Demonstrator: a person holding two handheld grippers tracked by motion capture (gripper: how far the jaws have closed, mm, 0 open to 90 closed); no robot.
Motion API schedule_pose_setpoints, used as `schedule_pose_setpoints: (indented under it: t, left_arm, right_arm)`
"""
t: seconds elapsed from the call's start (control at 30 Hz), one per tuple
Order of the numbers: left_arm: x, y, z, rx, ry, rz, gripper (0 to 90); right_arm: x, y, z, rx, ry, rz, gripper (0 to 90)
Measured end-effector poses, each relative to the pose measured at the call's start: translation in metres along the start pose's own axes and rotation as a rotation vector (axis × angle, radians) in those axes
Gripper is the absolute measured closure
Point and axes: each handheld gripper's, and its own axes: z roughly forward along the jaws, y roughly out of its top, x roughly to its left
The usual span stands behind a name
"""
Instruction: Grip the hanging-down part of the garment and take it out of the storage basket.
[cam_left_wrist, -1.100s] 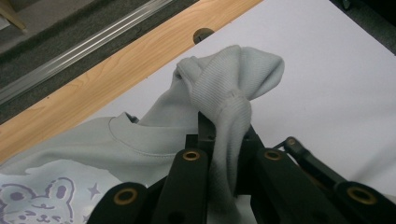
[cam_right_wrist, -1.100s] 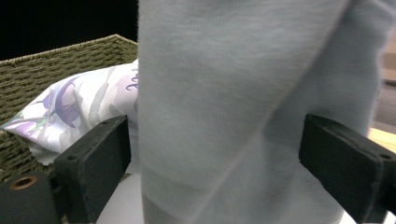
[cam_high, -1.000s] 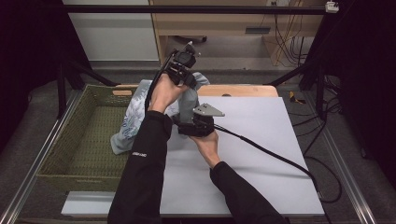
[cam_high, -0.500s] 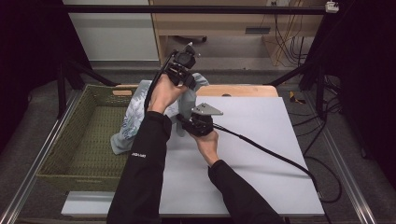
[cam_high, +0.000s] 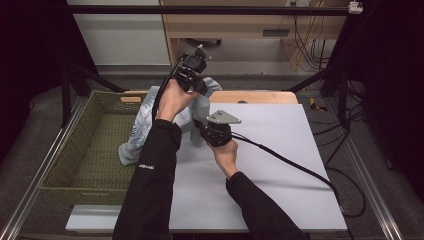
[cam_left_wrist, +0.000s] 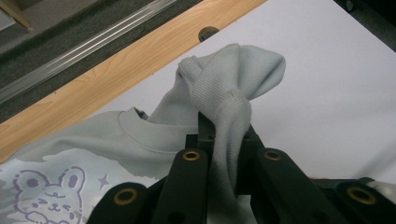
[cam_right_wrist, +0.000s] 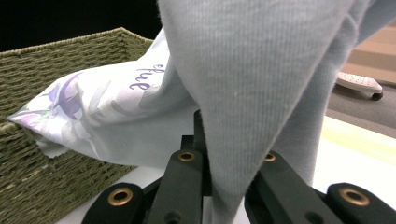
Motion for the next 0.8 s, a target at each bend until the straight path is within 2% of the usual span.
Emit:
schedule_pose_setpoints:
  t: [0.17,0.47,0.53,0.6,0.63,0.7,0.73,0.8]
  left_arm:
    - [0.001,-0.001,-0.002,0.0,0.009,-0.001,84.8]
    - [0.0,-0.002,-0.003,0.003,0.017,-0.002,84.8]
    - [0.0,-0.002,-0.003,0.006,0.019,-0.001,84.8]
    - [0.0,-0.002,-0.003,0.008,0.018,-0.002,84.8]
    - [0.0,-0.003,-0.002,0.007,0.016,0.0,84.8]
    - [-0.001,-0.003,-0.002,0.009,0.017,0.002,84.8]
    - [-0.001,-0.004,-0.003,0.011,0.015,0.003,84.8]
    - [-0.002,-0.004,-0.002,0.011,0.013,0.007,84.8]
  right_arm:
    - [-0.003,0.002,-0.009,-0.02,0.007,-0.012,87.2]
    - [-0.01,0.008,-0.041,-0.043,0.032,-0.037,87.6]
    - [-0.011,0.009,-0.044,-0.042,0.028,-0.031,87.7]
    - [-0.013,0.011,-0.054,-0.056,0.029,-0.05,87.7]
    - [-0.013,0.012,-0.057,-0.061,0.033,-0.032,87.7]
    - [-0.016,0.014,-0.064,-0.065,0.028,-0.052,87.7]
    - [-0.016,0.014,-0.067,-0.064,0.032,-0.041,87.7]
    - [-0.017,0.015,-0.071,-0.068,0.032,-0.052,87.8]
